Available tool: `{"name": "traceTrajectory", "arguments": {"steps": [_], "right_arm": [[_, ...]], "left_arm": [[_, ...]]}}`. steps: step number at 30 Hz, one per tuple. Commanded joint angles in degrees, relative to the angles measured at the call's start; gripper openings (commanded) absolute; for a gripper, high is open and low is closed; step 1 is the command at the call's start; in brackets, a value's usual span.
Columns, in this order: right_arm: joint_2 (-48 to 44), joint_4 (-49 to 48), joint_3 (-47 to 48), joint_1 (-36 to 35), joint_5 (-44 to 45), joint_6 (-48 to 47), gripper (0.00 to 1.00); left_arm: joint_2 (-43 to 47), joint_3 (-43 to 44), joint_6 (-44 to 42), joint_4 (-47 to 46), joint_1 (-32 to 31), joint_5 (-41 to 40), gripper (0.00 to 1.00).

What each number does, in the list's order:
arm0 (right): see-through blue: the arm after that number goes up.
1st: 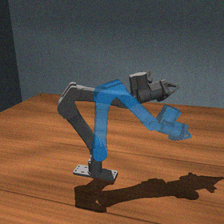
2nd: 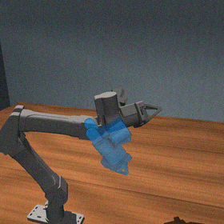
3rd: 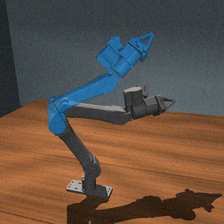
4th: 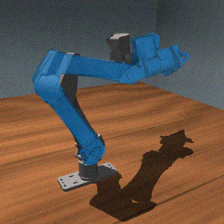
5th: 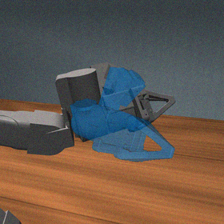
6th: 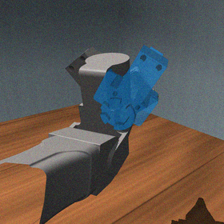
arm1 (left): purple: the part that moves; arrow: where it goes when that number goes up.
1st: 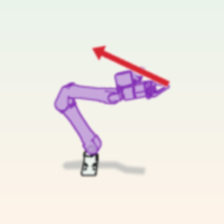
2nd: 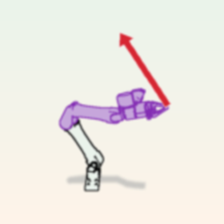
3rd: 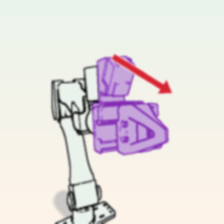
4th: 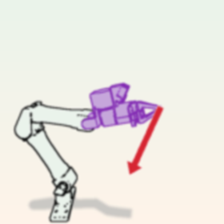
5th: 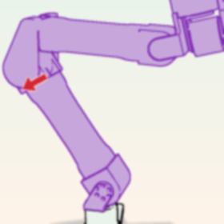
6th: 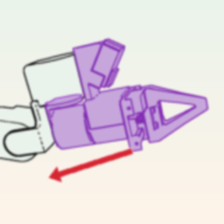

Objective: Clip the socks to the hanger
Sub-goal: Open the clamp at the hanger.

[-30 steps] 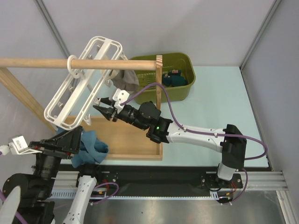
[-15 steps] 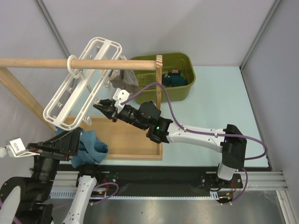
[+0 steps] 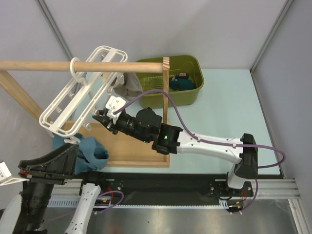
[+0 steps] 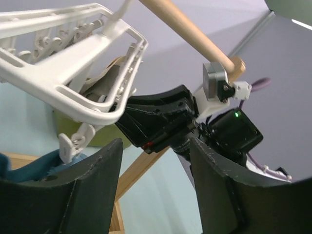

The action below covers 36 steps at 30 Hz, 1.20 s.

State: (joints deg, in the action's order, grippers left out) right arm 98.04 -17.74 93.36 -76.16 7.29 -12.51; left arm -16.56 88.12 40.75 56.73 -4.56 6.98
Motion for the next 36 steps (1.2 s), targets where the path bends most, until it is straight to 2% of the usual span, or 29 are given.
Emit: {"name": "traceTrajectory", "arguments": {"steps": [1,5,9,10,14,17,21,23,26,28,29,32,36], "right_arm": [[-1.2,10.1,6.7,-1.2,3.7,0.8,0.00],[-0.9,14.6,9.5,-3.1,5.6,1.7,0.00],[-0.7,19.6,12.0,-4.2,6.9,4.5,0.00],[-0.6,20.6,12.7,-4.4,7.2,4.9,0.00],[-0.6,24.9,14.7,-5.0,8.0,7.5,0.00],[-1.0,28.3,15.4,-5.0,8.4,9.7,0.00],[-2.8,29.7,14.3,-5.0,7.8,11.2,0.00],[-3.0,30.6,14.3,-5.0,8.0,12.0,0.00],[-4.0,32.3,14.1,-5.0,8.4,12.2,0.00],[-5.0,32.9,13.9,-4.8,7.7,13.4,0.00],[-5.2,33.3,13.8,-4.4,7.2,13.7,0.00],[-5.8,34.8,14.1,-3.9,6.8,13.7,0.00],[-5.8,37.9,16.2,-3.7,5.1,13.9,0.00]], "left_arm": [[-1.2,0.7,5.2,-2.8,-0.3,8.0,0.62],[-2.0,0.3,9.4,-8.3,0.1,13.9,0.52],[-3.1,-1.7,11.6,-11.2,1.1,16.7,0.48],[-3.2,-4.2,13.7,-15.1,1.6,18.1,0.48],[-4.0,-8.0,17.1,-20.8,4.4,24.2,0.45],[-4.6,-8.5,16.9,-21.4,9.6,27.4,0.45],[-4.3,-12.3,18.0,-24.9,12.5,28.2,0.45],[-4.5,-14.4,19.5,-26.7,12.8,28.7,0.40],[-5.8,-13.4,17.5,-23.2,12.8,26.8,0.39],[-5.9,-13.8,17.1,-21.3,12.8,25.4,0.42],[-6.0,-14.0,16.9,-20.9,12.9,25.3,0.48],[-6.4,-15.3,16.0,-19.3,12.9,24.7,0.57],[-7.2,-16.0,14.5,-19.2,12.8,24.3,0.62]]}}
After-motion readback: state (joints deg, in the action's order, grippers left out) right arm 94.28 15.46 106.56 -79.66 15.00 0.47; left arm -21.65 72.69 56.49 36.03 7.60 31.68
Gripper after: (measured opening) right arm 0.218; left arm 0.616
